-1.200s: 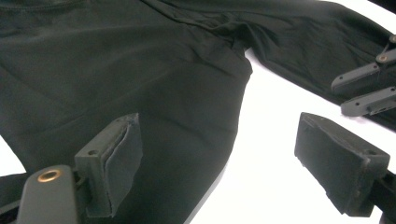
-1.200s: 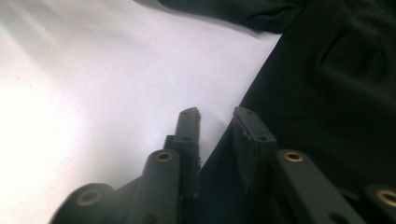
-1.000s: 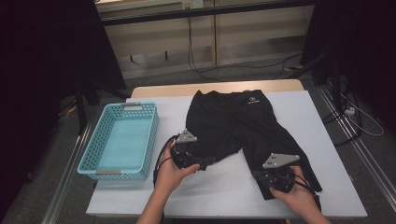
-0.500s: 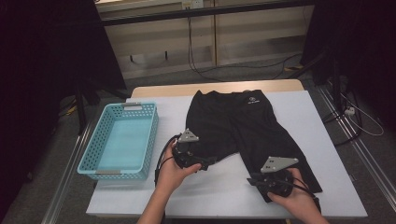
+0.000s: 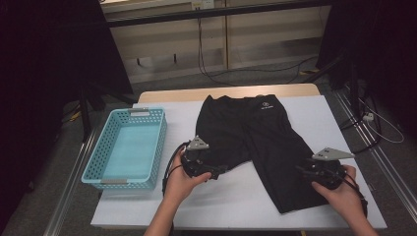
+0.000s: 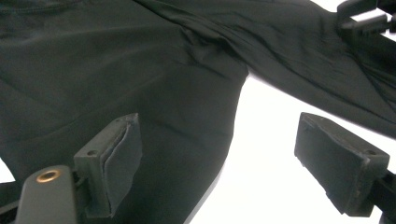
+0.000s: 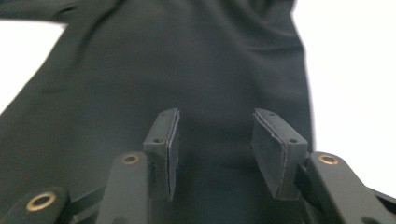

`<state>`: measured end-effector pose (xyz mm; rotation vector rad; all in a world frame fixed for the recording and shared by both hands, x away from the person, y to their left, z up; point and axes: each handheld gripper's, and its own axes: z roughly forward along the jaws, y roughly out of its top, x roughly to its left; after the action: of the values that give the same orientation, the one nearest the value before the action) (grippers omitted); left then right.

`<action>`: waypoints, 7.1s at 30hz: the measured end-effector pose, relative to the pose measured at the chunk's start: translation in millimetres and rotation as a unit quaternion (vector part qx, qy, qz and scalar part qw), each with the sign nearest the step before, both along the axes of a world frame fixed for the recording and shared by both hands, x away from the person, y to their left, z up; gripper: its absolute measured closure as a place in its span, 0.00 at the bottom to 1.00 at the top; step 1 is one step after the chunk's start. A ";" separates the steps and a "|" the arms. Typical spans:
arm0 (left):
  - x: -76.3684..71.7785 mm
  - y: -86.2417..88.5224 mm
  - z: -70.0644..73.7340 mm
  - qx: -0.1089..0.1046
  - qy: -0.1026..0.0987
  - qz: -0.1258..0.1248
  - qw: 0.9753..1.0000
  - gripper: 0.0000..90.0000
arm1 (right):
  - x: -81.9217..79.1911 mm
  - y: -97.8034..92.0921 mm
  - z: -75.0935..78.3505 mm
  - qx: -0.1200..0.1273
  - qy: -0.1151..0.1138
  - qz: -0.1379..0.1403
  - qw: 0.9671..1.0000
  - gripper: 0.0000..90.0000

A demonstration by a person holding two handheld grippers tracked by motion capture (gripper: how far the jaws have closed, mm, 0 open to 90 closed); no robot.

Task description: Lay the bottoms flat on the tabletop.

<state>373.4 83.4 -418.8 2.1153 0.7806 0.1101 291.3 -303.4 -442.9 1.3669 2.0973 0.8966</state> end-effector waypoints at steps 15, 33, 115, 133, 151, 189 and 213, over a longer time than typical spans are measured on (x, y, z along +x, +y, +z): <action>0.2 0.0 0.0 0.001 -0.001 0.000 1.000 0.17 | 4.2 -49.2 -11.7 0.024 0.029 -0.074 0.997 0.76; -0.3 -0.5 3.6 -0.003 -0.005 -0.001 1.000 0.17 | -19.3 -54.2 -5.6 0.030 0.060 -0.045 0.997 1.00; -2.1 15.3 0.1 0.015 -0.011 0.015 1.000 0.09 | 0.8 85.8 -10.5 0.037 0.032 0.106 0.993 0.63; -3.1 15.3 1.6 0.012 -0.010 0.013 1.000 0.10 | -12.2 98.4 -5.7 0.021 0.034 0.146 0.989 0.99; -2.6 10.5 3.3 0.013 -0.016 0.007 1.000 0.10 | -21.1 98.1 -0.2 0.028 0.015 0.145 0.989 0.65; -2.1 9.4 7.5 0.015 -0.022 0.005 1.000 0.10 | -35.6 -35.9 -6.0 0.018 0.053 -0.041 0.998 0.97; 0.0 13.1 7.5 0.019 -0.026 0.010 0.999 0.10 | -46.0 -51.8 -2.3 0.020 0.068 -0.066 0.995 1.00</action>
<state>373.5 96.6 -411.3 2.1317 0.7758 0.1908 245.4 -355.2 -445.3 1.6077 2.0681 0.8163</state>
